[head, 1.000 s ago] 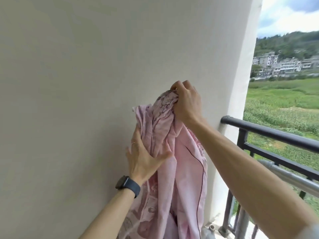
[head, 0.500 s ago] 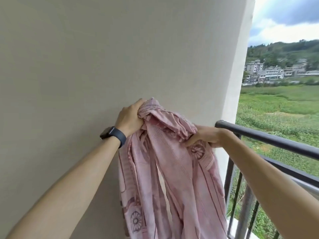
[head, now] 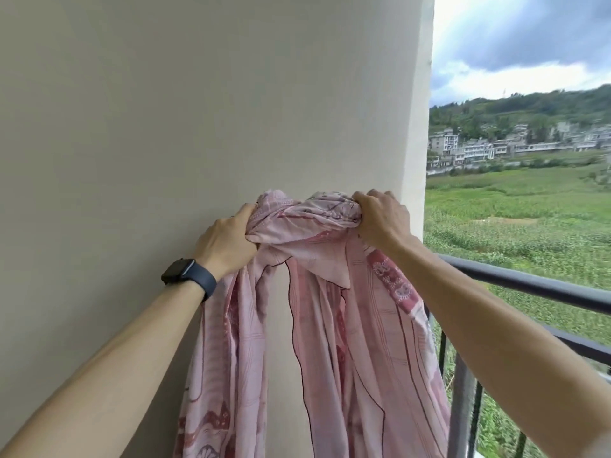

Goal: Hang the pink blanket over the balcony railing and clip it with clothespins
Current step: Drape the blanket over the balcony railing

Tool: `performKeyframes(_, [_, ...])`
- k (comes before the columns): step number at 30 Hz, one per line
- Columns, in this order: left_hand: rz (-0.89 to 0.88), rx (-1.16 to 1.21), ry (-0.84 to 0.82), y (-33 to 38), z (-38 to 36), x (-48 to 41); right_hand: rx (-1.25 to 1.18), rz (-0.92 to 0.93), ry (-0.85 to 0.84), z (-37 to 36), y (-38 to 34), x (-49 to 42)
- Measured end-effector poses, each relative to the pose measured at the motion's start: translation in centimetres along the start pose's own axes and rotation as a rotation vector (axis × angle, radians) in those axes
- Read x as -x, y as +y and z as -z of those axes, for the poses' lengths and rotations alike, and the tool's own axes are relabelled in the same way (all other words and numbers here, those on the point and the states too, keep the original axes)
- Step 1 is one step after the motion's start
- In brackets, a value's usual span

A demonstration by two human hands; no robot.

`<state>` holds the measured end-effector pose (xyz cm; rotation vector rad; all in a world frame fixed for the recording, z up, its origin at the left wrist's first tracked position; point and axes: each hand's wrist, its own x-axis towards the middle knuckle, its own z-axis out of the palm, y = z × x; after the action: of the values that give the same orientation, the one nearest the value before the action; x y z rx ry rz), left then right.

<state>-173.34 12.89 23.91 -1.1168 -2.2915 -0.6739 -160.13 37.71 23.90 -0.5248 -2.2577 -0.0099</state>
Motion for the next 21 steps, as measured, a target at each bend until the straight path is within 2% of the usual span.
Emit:
performKeyframes(5, [0.018, 0.192, -0.05, 4.3, 1.3, -3.0, 0.14, -0.007, 0.152, 3.7, 2.9, -2.5])
performKeyframes(10, [-0.046, 0.329, -0.123, 11.3, 1.6, -3.9, 0.203, -0.065, 0.243, 8.1, 8.2, -1.1])
performKeyframes(15, [-0.069, 0.505, -0.219, 18.2, 1.2, -1.3, 0.209, -0.097, 0.264, 11.9, 13.9, 3.4])
performKeyframes(21, [0.008, 0.78, -0.299, 25.3, 0.9, 5.0, 0.161, -0.127, 0.262, 16.3, 17.8, 8.9])
